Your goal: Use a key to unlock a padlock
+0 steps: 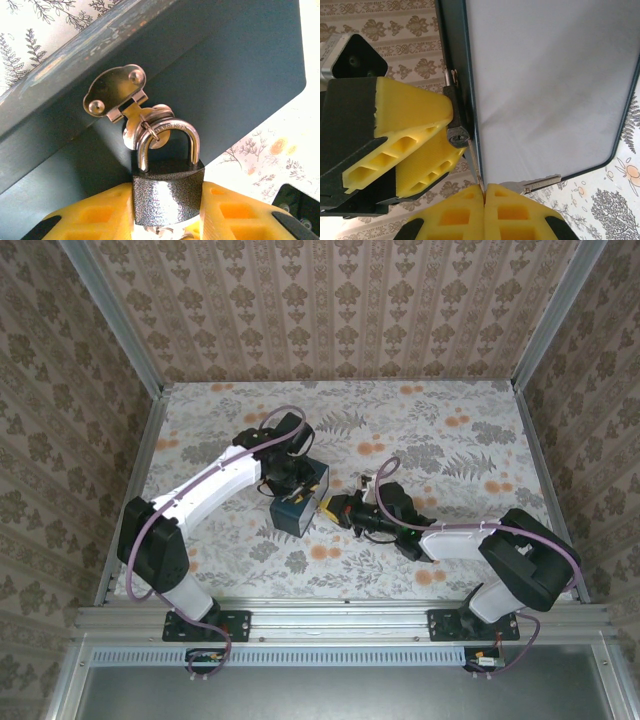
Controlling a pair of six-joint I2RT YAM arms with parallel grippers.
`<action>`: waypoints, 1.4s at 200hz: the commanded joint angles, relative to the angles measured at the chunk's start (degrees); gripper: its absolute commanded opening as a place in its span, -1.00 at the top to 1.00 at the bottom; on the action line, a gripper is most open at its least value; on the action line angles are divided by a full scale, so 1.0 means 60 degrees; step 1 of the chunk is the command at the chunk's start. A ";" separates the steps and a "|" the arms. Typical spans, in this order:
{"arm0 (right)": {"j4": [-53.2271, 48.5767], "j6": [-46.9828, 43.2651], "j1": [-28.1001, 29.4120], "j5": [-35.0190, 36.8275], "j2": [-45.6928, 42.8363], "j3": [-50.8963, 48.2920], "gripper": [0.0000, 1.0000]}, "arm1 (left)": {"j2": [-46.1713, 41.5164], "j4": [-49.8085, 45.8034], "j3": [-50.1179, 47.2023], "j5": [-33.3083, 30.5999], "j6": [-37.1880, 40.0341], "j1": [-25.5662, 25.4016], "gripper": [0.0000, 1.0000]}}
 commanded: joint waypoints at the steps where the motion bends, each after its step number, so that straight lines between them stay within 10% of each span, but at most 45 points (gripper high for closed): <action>1: 0.0509 0.0251 0.0082 0.0211 -0.0074 -0.0060 1.00 | 0.0089 -0.0358 -0.0432 -0.0084 -0.0522 0.0009 0.35; 280: 0.1007 -0.0232 0.0144 0.0323 0.0397 0.0342 1.00 | -0.0078 -0.0275 -0.0682 -0.0033 -0.0784 -0.0093 0.39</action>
